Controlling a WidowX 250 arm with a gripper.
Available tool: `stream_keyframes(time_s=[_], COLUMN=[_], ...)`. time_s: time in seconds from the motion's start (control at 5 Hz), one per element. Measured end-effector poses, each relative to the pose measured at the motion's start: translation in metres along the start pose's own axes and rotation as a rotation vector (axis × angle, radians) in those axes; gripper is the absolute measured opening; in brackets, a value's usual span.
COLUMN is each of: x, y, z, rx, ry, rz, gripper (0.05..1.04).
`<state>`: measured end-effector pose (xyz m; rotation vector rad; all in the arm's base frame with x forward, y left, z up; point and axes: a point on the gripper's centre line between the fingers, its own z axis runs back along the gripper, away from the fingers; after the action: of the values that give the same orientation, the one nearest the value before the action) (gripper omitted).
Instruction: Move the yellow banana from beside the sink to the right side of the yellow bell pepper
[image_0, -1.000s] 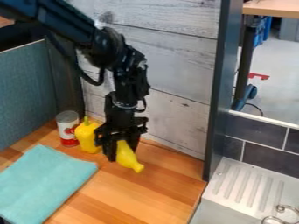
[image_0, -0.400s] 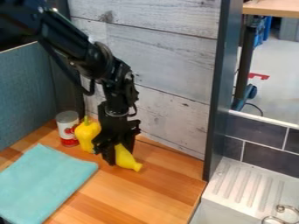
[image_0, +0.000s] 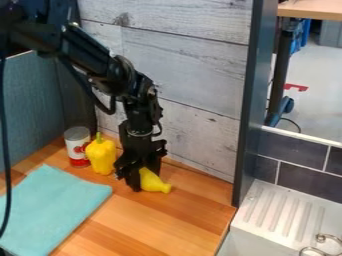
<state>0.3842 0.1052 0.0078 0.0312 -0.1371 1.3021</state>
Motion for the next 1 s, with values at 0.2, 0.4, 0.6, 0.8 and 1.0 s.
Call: stream_keyframes(time_s=[0.2, 0.4, 0.6, 0.8, 1.0], x=[0.003, 0.004, 0.006, 0.023, 0.027], y=[-0.007, -0.005, 0.002, 0.01, 0.019], z=[-0.001, 0.005, 0.016, 0.067, 0.081], rx=[0.007, 0.044, 0.109, 0.085, 0.002], ry=[0.002, 0.015, -0.017, -0.084, -0.008], rz=[-0.027, -0.056, -0.065, -0.04, -0.122], gripper=[0.653, 0.944, 1.009, 1.005, 1.003])
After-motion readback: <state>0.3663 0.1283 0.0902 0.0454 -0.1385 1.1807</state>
